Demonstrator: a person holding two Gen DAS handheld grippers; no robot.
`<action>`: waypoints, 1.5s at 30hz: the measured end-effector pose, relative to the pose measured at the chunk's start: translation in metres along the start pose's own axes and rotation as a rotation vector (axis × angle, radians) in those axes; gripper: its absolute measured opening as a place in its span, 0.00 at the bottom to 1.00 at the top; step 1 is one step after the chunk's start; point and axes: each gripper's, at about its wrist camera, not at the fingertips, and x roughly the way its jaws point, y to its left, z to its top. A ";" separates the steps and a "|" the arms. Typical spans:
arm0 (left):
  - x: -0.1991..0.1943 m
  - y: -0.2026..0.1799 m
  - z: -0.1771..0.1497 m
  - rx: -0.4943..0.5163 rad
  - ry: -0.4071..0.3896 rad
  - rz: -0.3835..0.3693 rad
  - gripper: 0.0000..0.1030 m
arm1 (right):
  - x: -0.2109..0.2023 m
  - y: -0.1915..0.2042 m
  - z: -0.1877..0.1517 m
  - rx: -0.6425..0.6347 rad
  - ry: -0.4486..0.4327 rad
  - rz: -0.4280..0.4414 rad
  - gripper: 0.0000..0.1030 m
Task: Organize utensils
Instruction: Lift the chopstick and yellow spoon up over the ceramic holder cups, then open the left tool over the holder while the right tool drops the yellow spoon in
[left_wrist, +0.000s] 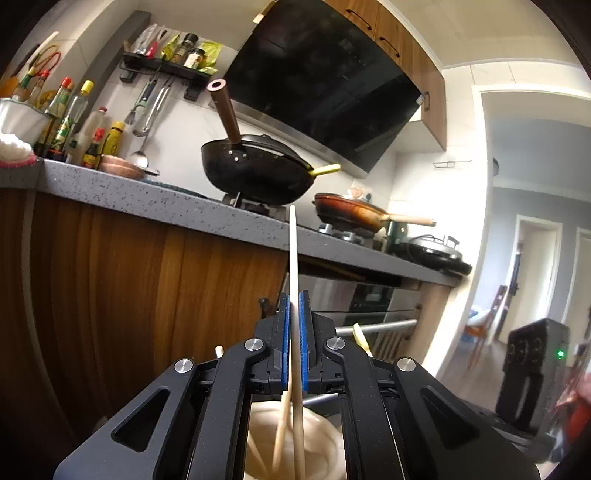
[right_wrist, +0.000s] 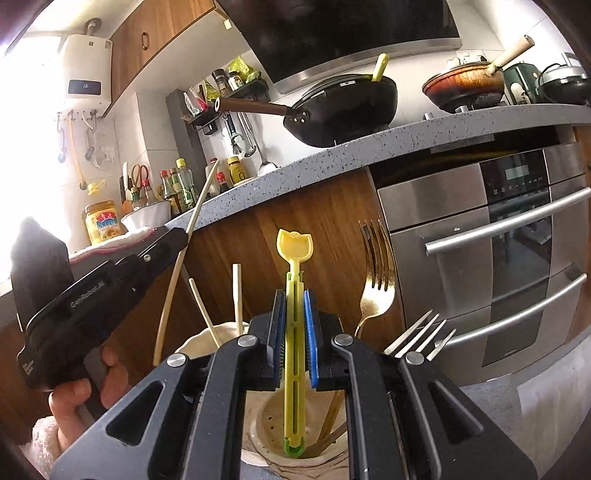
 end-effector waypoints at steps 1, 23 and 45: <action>0.002 0.001 -0.001 0.000 0.001 0.005 0.05 | 0.001 0.001 -0.002 -0.009 -0.006 -0.001 0.10; -0.005 0.004 -0.033 0.061 0.088 0.030 0.05 | 0.012 0.020 -0.029 -0.238 0.027 -0.105 0.10; -0.052 0.005 -0.047 0.099 0.161 0.090 0.05 | -0.020 0.022 -0.039 -0.177 0.088 -0.123 0.09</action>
